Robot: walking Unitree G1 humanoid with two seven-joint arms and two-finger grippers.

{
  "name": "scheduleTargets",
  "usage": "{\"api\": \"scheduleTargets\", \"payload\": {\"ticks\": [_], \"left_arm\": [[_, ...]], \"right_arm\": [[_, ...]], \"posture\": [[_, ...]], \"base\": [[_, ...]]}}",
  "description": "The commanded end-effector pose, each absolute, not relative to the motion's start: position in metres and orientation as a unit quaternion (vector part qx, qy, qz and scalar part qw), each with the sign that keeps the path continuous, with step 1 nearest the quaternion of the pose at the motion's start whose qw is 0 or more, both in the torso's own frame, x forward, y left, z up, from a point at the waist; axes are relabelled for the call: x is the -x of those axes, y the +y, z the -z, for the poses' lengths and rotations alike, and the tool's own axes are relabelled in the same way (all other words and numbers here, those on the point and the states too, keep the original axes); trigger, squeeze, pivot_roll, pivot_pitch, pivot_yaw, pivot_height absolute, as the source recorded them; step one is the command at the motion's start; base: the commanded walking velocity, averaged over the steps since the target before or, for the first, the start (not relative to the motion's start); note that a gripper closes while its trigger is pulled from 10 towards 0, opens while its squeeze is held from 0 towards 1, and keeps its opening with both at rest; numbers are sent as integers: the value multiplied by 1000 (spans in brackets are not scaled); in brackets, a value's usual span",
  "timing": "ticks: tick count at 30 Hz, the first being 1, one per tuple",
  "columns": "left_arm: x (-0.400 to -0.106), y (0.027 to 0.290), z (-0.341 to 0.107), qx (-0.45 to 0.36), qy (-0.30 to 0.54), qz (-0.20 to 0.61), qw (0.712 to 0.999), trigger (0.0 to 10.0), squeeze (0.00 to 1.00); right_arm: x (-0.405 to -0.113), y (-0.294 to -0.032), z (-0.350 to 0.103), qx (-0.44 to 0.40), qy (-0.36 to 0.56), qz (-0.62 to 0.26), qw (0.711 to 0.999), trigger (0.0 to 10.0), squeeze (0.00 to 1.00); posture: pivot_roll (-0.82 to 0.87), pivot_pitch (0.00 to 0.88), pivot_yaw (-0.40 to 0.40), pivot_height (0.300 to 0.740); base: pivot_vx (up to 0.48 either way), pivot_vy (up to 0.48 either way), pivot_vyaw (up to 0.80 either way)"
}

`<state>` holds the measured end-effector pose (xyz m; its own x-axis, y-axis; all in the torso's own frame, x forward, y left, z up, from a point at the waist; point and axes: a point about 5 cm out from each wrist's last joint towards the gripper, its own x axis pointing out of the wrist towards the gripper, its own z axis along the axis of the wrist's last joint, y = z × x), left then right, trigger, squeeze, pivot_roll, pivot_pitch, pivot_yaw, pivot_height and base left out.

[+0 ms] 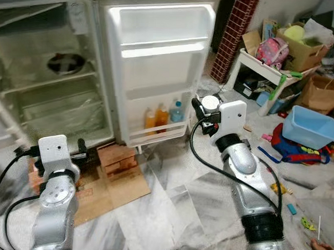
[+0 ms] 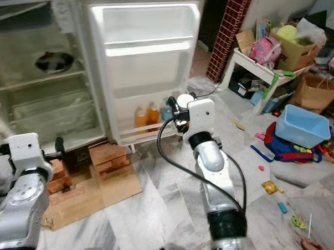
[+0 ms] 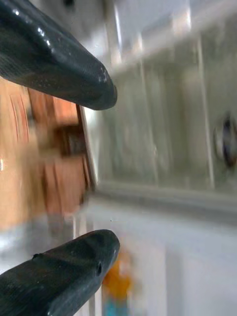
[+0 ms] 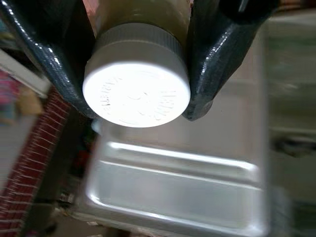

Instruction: Restocking fridge

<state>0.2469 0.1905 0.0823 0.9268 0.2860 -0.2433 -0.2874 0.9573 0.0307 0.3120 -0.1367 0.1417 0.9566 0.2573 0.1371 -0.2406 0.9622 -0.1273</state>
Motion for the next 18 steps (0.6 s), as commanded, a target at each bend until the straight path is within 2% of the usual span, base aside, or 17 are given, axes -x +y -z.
{"api": "scheduleTargets", "payload": {"ticks": [1, 10, 18], "left_arm": [[-248, 199, -86, -6, 120, -158, 980, 10000, 0], [-252, 196, -88, -1, 118, -160, 980, 10000, 0], [-255, 193, -88, 0, 120, -159, 980, 10000, 0]], "right_arm": [[-315, -129, -157, 48, -110, -135, 984, 10000, 0], [-315, -109, -166, 75, -139, -190, 969, 10000, 0], [-317, -98, -176, 60, -157, -216, 962, 10000, 0]], "posture": [[68, 0, -53, 740], [69, 0, -55, 740], [68, 0, -55, 740]], "base": [[480, 0, 0], [480, 0, 0], [469, 0, 0]]}}
